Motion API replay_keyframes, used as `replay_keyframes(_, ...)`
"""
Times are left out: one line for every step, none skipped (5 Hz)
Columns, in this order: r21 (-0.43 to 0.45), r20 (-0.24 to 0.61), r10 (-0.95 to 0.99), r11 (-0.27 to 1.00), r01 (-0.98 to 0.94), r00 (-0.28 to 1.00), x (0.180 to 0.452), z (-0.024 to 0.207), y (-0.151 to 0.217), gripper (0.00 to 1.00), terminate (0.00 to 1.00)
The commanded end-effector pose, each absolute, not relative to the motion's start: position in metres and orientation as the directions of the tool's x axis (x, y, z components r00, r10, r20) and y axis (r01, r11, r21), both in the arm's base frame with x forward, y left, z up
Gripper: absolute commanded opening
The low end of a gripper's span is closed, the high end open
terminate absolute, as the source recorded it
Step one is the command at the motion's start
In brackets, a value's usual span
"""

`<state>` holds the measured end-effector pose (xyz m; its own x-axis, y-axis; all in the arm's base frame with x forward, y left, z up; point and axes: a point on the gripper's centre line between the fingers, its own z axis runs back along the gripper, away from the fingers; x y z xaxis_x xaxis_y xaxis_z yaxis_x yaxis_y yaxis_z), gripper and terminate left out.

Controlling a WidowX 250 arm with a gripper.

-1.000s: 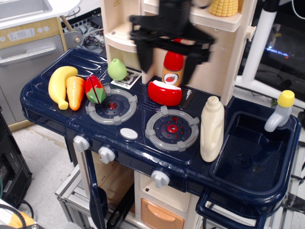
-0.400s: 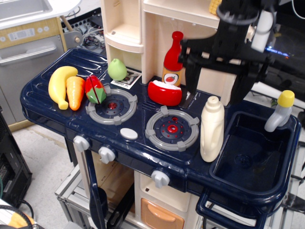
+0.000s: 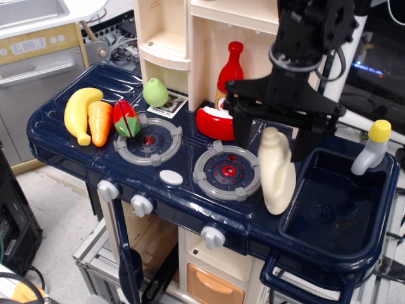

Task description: Put detergent in sink

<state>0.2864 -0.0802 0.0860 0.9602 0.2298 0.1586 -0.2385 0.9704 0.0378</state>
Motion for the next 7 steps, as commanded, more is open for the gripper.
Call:
replay_keyframes(-0.029,0.28,0.28,0.959,-0.284,0.918,0.308,0.089,-0.093,1.0,0.0)
replay_keyframes(-0.031,0.293,0.31,0.949,-0.315,0.904,0.317,0.087,-0.1,0.0,0.0)
replay_keyframes(-0.043,0.31,0.317,0.946,-0.32,0.896,0.313,0.079,-0.102,0.0,0.0)
replay_keyframes(-0.08,0.3,0.401,0.915,-0.396,0.866,0.314,0.086,-0.11,0.0,0.0)
replay_keyframes(-0.054,0.298,0.548,0.827,-0.559,0.782,0.33,0.099,-0.138,0.0,0.0)
replay_keyframes(-0.045,0.317,0.581,0.799,-0.6,0.749,0.33,0.096,-0.149,0.0,0.0)
replay_keyframes(-0.035,0.339,0.582,0.793,-0.609,0.739,0.328,0.092,-0.154,0.0,0.0)
